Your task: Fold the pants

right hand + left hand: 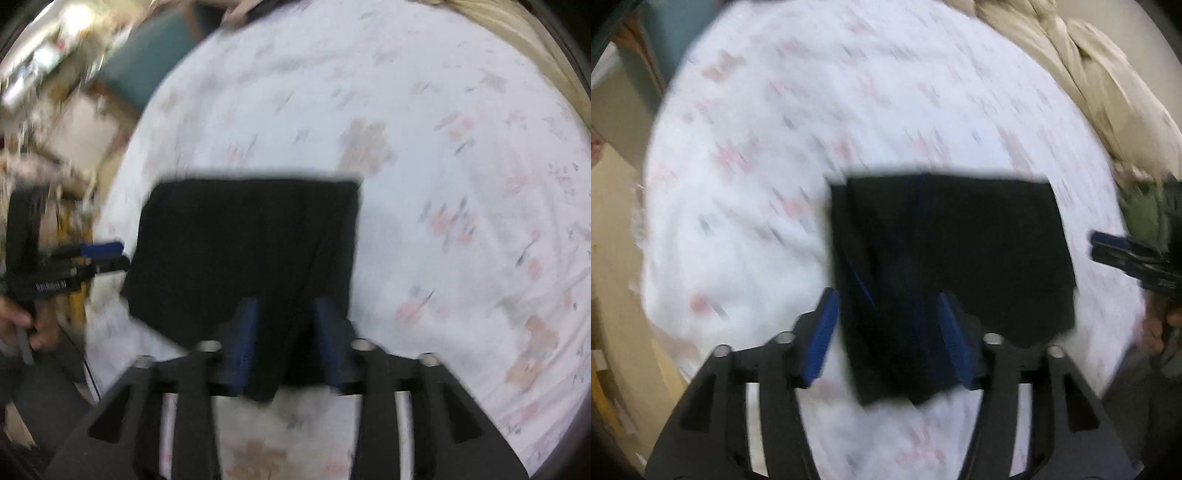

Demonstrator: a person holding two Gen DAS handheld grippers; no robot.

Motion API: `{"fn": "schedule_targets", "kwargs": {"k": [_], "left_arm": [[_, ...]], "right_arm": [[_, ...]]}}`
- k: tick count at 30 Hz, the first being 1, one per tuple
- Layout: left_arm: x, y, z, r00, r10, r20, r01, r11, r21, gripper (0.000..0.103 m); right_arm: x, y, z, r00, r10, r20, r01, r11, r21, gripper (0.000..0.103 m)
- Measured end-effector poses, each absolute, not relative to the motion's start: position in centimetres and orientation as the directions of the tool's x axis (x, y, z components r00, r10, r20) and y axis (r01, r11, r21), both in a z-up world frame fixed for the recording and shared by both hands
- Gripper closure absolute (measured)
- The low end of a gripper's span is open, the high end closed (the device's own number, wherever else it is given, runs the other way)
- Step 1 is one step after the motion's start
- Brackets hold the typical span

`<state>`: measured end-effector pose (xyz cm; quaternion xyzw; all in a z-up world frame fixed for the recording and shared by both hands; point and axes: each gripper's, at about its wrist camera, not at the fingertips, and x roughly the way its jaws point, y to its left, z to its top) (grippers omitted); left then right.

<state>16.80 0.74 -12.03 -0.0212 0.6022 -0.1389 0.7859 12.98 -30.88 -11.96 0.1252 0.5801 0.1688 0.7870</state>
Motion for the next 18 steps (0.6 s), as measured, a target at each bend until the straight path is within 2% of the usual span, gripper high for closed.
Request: {"fn": "schedule_targets", "kwargs": {"k": [5, 8, 13, 14, 15, 16, 17, 18], "left_arm": [[20.9, 2.2, -13.4, 0.259, -0.244, -0.935, 0.133, 0.967, -0.216, 0.043], [22.1, 2.5, -14.4, 0.241, -0.303, -0.922, 0.117, 0.952, -0.282, 0.043], [24.3, 1.6, -16.2, 0.216, -0.323, -0.921, 0.155, 0.943, -0.294, 0.044], [24.6, 1.4, -16.5, 0.21, -0.335, -0.919, 0.157, 0.939, -0.306, 0.048], [24.9, 1.2, -17.0, 0.189, -0.354, -0.916, 0.169, 0.931, -0.324, 0.06], [24.9, 0.8, -17.3, 0.169, -0.36, -0.918, 0.187, 0.926, -0.329, 0.067], [24.9, 0.1, -17.6, 0.151, -0.347, -0.926, 0.224, 0.924, -0.31, 0.081], [25.2, -0.7, -17.6, 0.147, -0.336, -0.93, 0.265, 0.92, -0.29, 0.088]], "right_arm": [[16.4, -32.7, -13.7, 0.301, 0.455, -0.838, -0.049, 0.885, 0.462, 0.039], [18.2, -32.5, -15.0, 0.284, 0.498, -0.82, -0.051, 0.861, 0.505, 0.039], [19.9, -32.0, -16.8, 0.249, 0.481, -0.841, -0.06, 0.874, 0.482, 0.043], [20.0, -32.0, -17.1, 0.244, 0.472, -0.847, -0.064, 0.879, 0.472, 0.045], [20.0, -31.9, -17.4, 0.235, 0.464, -0.854, -0.066, 0.884, 0.462, 0.05], [20.3, -31.8, -17.8, 0.221, 0.462, -0.859, -0.068, 0.886, 0.459, 0.063], [20.3, -31.8, -18.1, 0.205, 0.473, -0.857, -0.074, 0.88, 0.468, 0.073], [20.5, -31.7, -18.2, 0.196, 0.475, -0.858, -0.094, 0.88, 0.466, 0.085]]}}
